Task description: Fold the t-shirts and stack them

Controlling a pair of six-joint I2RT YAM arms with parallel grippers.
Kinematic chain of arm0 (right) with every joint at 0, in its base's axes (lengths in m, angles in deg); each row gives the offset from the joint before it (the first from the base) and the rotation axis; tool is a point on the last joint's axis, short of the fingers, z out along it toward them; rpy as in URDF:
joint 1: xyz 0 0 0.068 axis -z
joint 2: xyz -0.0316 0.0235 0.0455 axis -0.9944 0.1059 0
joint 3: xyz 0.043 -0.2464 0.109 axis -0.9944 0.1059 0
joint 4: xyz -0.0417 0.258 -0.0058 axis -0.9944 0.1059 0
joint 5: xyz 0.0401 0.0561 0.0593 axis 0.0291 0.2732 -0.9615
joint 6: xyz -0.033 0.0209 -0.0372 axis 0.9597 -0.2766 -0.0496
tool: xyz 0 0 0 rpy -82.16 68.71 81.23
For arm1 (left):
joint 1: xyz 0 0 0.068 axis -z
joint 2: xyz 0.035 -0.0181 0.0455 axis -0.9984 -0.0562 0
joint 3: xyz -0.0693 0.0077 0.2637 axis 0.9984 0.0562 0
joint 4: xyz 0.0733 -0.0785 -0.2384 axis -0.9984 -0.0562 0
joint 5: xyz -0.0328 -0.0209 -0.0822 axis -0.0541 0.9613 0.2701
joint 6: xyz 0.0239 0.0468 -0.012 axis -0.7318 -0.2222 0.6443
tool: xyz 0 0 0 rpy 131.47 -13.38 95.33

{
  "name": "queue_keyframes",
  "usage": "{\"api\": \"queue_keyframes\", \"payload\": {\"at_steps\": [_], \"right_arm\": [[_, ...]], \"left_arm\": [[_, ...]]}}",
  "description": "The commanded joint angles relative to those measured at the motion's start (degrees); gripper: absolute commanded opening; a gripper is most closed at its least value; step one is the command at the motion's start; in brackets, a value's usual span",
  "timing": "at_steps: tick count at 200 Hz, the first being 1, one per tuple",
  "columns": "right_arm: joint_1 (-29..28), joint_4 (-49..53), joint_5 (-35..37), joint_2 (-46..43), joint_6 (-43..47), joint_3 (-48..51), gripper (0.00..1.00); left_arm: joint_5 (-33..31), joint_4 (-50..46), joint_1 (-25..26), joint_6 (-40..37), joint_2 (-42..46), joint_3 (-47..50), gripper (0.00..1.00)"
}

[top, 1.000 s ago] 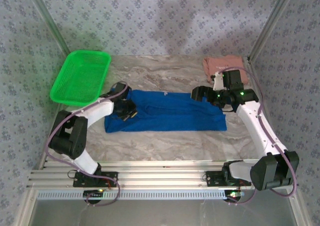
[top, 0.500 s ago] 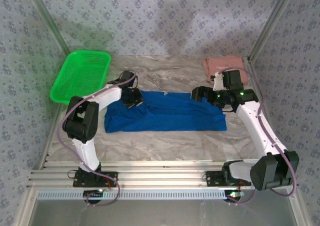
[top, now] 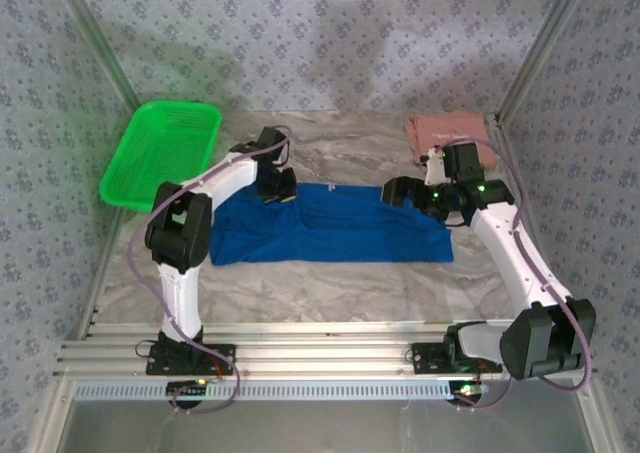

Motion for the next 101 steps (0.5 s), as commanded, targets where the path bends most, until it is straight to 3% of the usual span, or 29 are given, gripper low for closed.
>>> {"api": "queue_keyframes", "payload": {"at_steps": [1, 101], "right_arm": [[-0.24, 0.83, -0.90, 0.30, 1.04, 0.51, 1.00], [-0.33, 0.43, -1.64, 1.44, 0.62, 0.54, 1.00]], "left_arm": [[-0.67, -5.44, 0.22, -5.20, -2.93, -3.86, 0.07], [-6.60, -13.05, 3.98, -15.80, -9.03, -14.64, 0.10]]}}
